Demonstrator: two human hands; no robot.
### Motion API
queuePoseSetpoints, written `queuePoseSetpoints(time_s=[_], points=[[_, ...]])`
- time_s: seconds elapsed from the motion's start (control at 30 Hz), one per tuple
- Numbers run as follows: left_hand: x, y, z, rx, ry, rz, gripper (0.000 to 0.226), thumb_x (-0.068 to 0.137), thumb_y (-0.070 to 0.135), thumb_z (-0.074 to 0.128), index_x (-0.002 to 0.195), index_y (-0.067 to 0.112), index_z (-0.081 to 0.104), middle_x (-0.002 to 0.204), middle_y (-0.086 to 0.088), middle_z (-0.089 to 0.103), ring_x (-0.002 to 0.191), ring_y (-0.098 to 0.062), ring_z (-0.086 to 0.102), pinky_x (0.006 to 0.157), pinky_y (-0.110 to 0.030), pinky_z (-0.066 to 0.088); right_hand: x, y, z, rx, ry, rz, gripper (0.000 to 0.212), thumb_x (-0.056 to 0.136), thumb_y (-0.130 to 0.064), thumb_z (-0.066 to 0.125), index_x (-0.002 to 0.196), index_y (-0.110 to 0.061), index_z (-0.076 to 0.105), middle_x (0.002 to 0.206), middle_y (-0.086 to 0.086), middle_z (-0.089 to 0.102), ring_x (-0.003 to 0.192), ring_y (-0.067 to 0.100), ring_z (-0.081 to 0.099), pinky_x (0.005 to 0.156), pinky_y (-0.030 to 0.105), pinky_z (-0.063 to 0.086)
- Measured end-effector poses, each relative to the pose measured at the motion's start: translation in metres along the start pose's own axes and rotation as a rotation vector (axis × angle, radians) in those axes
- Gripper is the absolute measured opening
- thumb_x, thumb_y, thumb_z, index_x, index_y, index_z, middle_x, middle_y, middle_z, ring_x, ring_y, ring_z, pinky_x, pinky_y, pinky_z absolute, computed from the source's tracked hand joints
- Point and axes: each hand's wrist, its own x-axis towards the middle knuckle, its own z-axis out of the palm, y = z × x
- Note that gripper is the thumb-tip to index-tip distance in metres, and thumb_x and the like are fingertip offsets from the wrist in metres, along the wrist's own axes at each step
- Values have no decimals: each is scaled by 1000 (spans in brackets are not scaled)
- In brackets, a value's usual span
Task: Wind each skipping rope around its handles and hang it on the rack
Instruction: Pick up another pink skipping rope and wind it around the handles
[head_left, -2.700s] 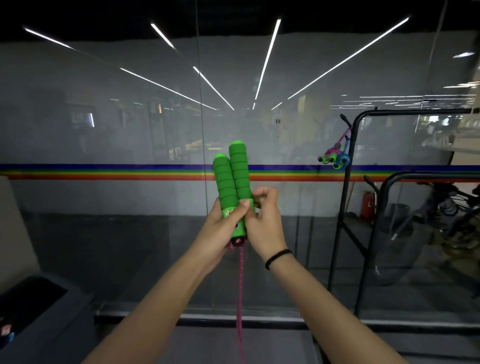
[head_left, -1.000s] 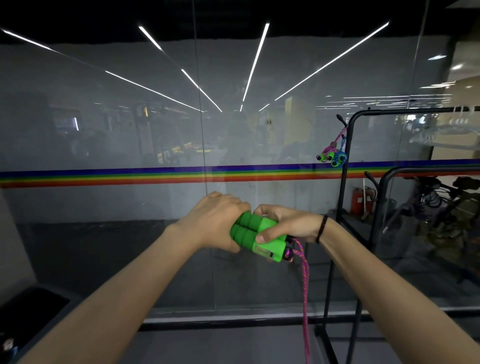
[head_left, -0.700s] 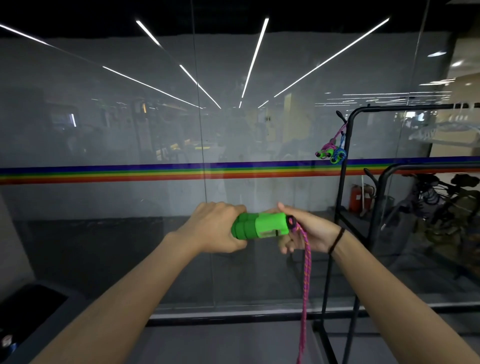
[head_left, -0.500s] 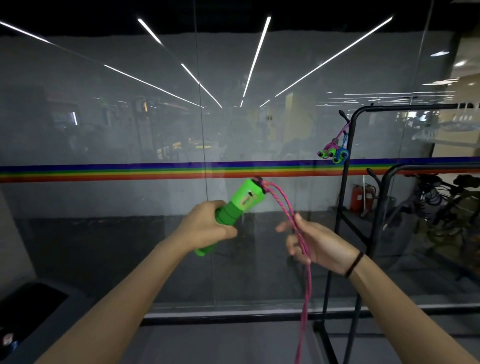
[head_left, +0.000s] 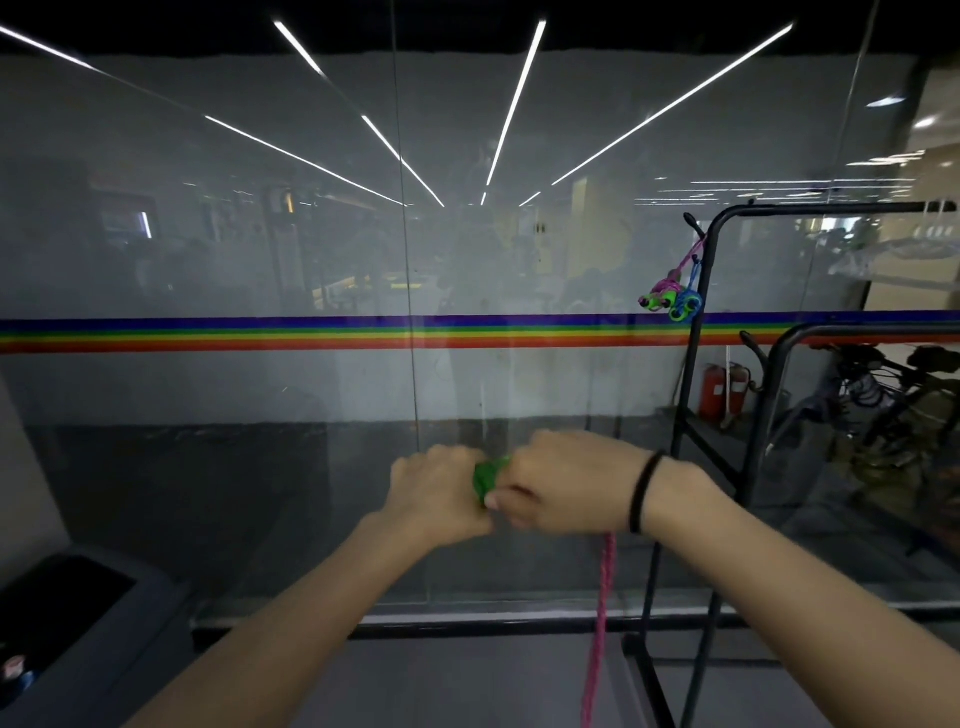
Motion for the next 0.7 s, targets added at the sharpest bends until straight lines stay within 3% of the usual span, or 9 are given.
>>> queuePoseSetpoints(time_s=[0.1,0.17,0.2,0.3,0.37,0.43,0.47,0.57,0.7], points=[[-8,1,3,96,-35,128,13,74,30,58,83,25,50,99,-7,67,98,-30,61,74,-31,36,14,22,-12,108,62,-98,36,95,-33,43,76,-13,65,71,3,64,62,13,48,65,29,41],[-11,-1,1,76,-64,235,21,72,30,62,76,30,41,94,-4,66,94,-28,61,73,-29,36,22,40,-9,281,91,-96,34,93,-34,49,66,-20,64,53,-11,58,50,4,45,55,13,35],[-12,-3,-1,46,-64,280,25,70,30,63,72,30,38,87,-1,65,91,-26,61,71,-28,36,27,50,-4,356,109,-75,32,91,-34,52,64,-22,64,46,-15,54,46,2,44,52,12,33],[-12,-12,-6,-90,-23,355,26,68,29,64,66,35,39,62,9,51,68,-14,53,62,-26,35,33,72,12,614,139,-4,27,85,-35,62,64,-18,66,53,-7,55,52,4,43,56,19,34],[-10,-19,-5,-265,26,344,23,67,25,64,65,38,44,57,12,50,57,-6,48,57,-23,35,32,80,23,837,150,14,20,85,-11,63,66,-16,67,62,10,62,57,6,51,58,20,40],[-7,-24,-3,-508,82,327,18,68,20,62,67,34,51,58,11,52,52,-3,47,53,-22,36,29,80,32,992,232,25,47,82,15,54,58,-23,67,57,-3,68,56,-5,57,58,10,43],[-6,-24,-2,-613,99,318,12,70,18,62,70,28,55,59,9,53,52,-4,47,52,-23,36,28,79,38,1038,275,44,53,83,17,51,53,-25,64,48,-10,64,49,-8,55,53,5,41],[-3,-24,2,-813,139,221,6,76,13,66,77,11,61,60,5,55,53,-6,48,53,-24,38,27,67,52,1114,299,157,39,94,-1,44,58,-16,52,32,-9,42,31,-1,34,38,7,27],[4,-28,5,-859,134,60,21,71,27,65,77,7,67,70,-11,69,63,-19,63,63,-34,50,28,60,60,1134,267,188,35,98,-24,36,69,-12,51,46,-6,34,34,-1,28,37,10,26]])
